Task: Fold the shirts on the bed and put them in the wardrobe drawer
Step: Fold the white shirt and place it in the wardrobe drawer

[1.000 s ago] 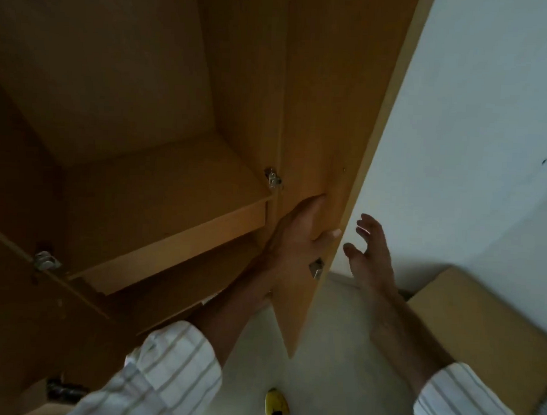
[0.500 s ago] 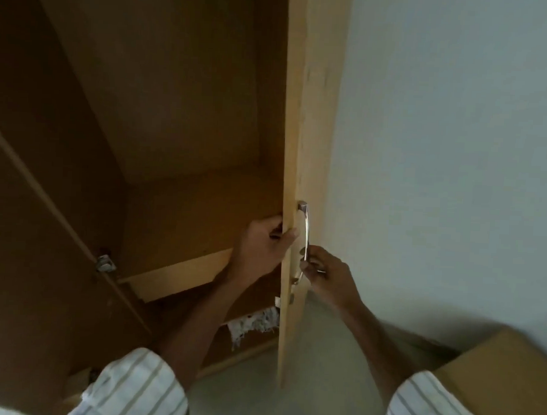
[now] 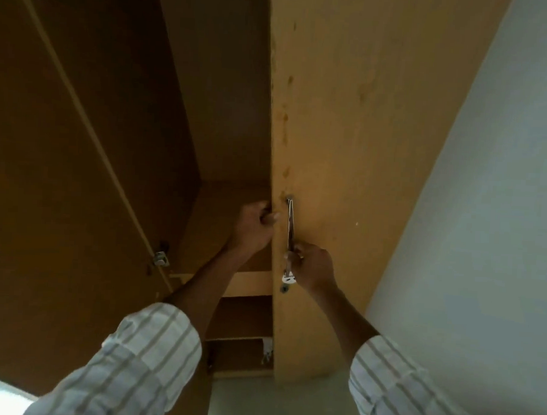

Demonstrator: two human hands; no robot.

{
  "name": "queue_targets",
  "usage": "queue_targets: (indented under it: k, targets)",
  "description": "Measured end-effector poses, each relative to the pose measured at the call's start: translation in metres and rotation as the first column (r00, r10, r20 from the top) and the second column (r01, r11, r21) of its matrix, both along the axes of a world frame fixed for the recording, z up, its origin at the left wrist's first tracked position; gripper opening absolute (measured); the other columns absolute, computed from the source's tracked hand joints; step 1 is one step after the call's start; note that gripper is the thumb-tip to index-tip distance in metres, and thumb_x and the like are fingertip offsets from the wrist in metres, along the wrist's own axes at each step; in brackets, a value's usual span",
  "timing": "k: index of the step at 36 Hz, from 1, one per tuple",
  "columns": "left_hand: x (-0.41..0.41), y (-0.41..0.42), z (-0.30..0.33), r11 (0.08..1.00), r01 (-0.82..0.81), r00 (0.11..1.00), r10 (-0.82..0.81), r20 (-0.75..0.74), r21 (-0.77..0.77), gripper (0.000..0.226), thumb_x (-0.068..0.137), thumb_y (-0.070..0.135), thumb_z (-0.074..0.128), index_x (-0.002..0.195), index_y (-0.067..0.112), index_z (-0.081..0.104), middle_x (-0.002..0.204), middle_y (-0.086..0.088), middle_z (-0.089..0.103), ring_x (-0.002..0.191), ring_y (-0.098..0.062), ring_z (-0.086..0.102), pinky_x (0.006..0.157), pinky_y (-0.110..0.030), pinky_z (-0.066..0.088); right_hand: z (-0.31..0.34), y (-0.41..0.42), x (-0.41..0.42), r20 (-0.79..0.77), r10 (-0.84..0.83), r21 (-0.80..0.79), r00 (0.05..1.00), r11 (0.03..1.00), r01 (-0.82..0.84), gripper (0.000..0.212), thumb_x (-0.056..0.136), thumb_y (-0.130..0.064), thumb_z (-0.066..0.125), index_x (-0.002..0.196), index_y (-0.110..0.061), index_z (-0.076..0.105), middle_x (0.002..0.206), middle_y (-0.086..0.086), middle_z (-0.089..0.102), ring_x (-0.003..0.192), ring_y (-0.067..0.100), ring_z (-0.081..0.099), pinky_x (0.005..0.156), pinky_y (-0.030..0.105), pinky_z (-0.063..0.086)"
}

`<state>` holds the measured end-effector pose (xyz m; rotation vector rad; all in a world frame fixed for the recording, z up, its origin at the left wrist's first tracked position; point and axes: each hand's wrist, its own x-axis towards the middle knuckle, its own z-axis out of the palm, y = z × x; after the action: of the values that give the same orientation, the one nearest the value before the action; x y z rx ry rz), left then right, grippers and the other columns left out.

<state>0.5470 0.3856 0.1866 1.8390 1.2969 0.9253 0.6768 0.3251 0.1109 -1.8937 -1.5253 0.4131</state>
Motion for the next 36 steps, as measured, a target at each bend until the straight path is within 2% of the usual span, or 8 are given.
queue_targets:
  k: [6,14,21,23,26,29,33,36]
  targets:
    - [0.010,0.037,0.000,0.998,-0.064,0.998,0.064,0.026,-0.002,0.015,0.097,0.006,0.057,0.099,0.008,0.072,0.094,-0.012,0.074,0.090,-0.028,0.070,0.079,-0.045,0.055,-0.001,0.040,0.001,-0.056,-0.002,0.005,0.998,1.000,0.002,0.019,0.097,-0.026,0.063,0.090,-0.014,0.076,0.086,0.007,0.075,0.078,0.026,0.068,0.067,0.027,0.044]
    - [0.007,0.063,-0.014,0.999,-0.046,0.997,0.045,0.056,0.005,0.014,0.097,0.015,0.059,0.094,0.012,0.072,0.087,-0.012,0.074,0.077,-0.019,0.068,0.073,-0.045,0.056,-0.006,0.054,0.004,-0.045,0.004,0.001,0.999,1.000,-0.004,0.022,0.098,-0.027,0.058,0.088,-0.019,0.076,0.086,0.002,0.076,0.078,0.024,0.069,0.071,0.033,0.052]
    - [-0.007,0.045,-0.031,0.997,0.001,0.994,0.008,0.111,-0.079,0.030,0.099,0.020,0.058,0.091,0.046,0.071,0.103,0.002,0.074,0.100,-0.019,0.070,0.089,-0.052,0.057,-0.001,0.038,-0.007,-0.109,-0.057,-0.057,0.992,0.997,0.051,0.016,0.097,-0.030,0.060,0.101,-0.020,0.071,0.097,0.001,0.076,0.092,0.022,0.070,0.082,0.032,0.052]
    - [-0.018,0.032,-0.038,0.996,0.005,0.996,0.004,0.091,-0.094,0.020,0.100,0.025,0.059,0.112,0.036,0.071,0.117,0.000,0.071,0.110,-0.018,0.066,0.093,-0.049,0.056,-0.004,0.028,-0.012,-0.123,-0.115,-0.082,0.986,0.991,0.106,0.026,0.096,-0.034,0.064,0.116,-0.017,0.064,0.110,0.003,0.073,0.104,0.022,0.067,0.089,0.032,0.049]
    - [-0.046,0.002,-0.046,0.997,0.024,0.998,-0.020,0.054,-0.070,0.033,0.100,0.028,0.059,0.132,0.022,0.063,0.124,0.001,0.068,0.114,-0.012,0.063,0.096,-0.033,0.054,-0.014,0.006,-0.029,-0.114,-0.163,-0.121,0.980,0.981,0.149,0.053,0.093,-0.036,0.067,0.137,-0.013,0.049,0.126,0.008,0.065,0.117,0.028,0.062,0.095,0.036,0.048]
    - [-0.085,-0.040,-0.049,0.997,0.069,0.997,-0.068,0.037,-0.018,0.033,0.101,0.027,0.057,0.133,0.019,0.062,0.122,0.006,0.067,0.111,-0.004,0.061,0.087,-0.011,0.047,-0.023,-0.020,-0.061,-0.099,-0.136,-0.149,0.986,0.982,0.120,0.043,0.093,-0.033,0.067,0.129,-0.015,0.053,0.119,0.003,0.068,0.109,0.024,0.066,0.090,0.033,0.051]
    - [-0.146,-0.100,-0.058,0.992,0.100,0.993,-0.103,0.052,0.071,0.029,0.100,0.023,0.058,0.127,0.022,0.067,0.119,0.012,0.070,0.108,0.000,0.064,0.087,-0.015,0.052,-0.034,-0.060,-0.127,-0.137,-0.014,-0.156,0.990,0.988,-0.007,0.022,0.093,-0.028,0.068,0.113,-0.022,0.063,0.098,-0.011,0.067,0.096,0.011,0.068,0.077,0.023,0.047]
    - [-0.200,-0.156,-0.059,0.978,0.162,0.986,-0.166,0.023,0.131,0.026,0.100,0.024,0.058,0.124,0.025,0.067,0.116,0.013,0.071,0.107,0.003,0.065,0.087,-0.018,0.054,-0.045,-0.092,-0.181,-0.154,0.054,-0.099,0.987,0.993,-0.070,0.017,0.093,-0.021,0.064,0.109,-0.021,0.067,0.095,-0.009,0.071,0.090,0.011,0.068,0.075,0.024,0.050]
